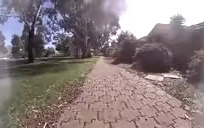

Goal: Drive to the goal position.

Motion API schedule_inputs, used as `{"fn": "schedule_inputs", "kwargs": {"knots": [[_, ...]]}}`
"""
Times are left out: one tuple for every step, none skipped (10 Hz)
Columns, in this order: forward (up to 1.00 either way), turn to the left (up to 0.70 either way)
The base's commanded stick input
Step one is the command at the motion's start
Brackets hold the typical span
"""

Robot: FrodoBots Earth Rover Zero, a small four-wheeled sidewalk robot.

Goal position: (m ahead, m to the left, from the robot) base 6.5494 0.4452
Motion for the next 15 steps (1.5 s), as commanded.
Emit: {"fn": "schedule_inputs", "kwargs": {"knots": [[0.7,0.0],[0.7,0.0],[0.7,0.0],[0.7,0.0],[0.7,0.0],[0.7,0.0],[0.7,0.0],[0.7,0.0],[0.7,0.0],[0.7,0.0],[0.7,0.0],[0.7,0.0],[0.7,0.0],[0.7,0.0],[0.7,0.0]]}}
